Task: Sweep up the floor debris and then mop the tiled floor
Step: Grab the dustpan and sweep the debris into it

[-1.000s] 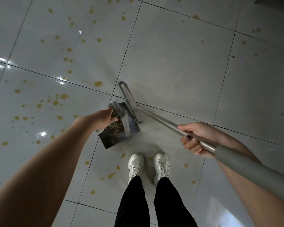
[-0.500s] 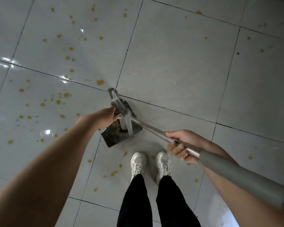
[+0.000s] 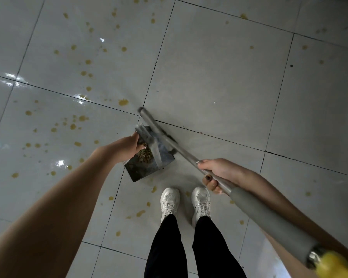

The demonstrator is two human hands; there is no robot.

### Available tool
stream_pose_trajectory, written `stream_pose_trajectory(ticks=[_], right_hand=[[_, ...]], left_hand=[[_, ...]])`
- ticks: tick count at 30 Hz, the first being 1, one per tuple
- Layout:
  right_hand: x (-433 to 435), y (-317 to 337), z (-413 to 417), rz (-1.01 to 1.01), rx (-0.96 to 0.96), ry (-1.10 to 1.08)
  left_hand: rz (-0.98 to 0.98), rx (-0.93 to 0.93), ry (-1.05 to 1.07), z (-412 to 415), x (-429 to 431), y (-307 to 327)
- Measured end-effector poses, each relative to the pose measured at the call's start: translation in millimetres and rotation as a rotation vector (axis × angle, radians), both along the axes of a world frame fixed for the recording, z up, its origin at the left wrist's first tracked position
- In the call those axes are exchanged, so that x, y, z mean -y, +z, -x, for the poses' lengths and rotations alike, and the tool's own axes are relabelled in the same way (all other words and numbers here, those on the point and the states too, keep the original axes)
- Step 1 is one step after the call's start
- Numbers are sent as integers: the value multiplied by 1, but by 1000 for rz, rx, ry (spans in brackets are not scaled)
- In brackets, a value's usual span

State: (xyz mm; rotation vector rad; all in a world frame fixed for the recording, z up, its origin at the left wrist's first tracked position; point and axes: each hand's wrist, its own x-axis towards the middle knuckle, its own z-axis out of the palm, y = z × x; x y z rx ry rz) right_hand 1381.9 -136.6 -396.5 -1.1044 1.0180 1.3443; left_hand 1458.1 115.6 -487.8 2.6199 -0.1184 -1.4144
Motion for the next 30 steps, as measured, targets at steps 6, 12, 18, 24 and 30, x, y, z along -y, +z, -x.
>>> stream_pose_trajectory(ticks=[6,12,18,24,30], right_hand=[[33,16,-4,-179,-108,-61],[38,23,-3,24,131,122],[10,10,-4,-14,2,76],[37,27,-1,-97,-17,45],[52,54,-11,53,189,220]], left_hand=[[-17,-12,1,5,-6,-3],[-8,-10,7,8,-5,0],[-13,5,-7,12,-9,-1],[-8,7,29,19,-17,0],[73,76,90,51,-20,12]])
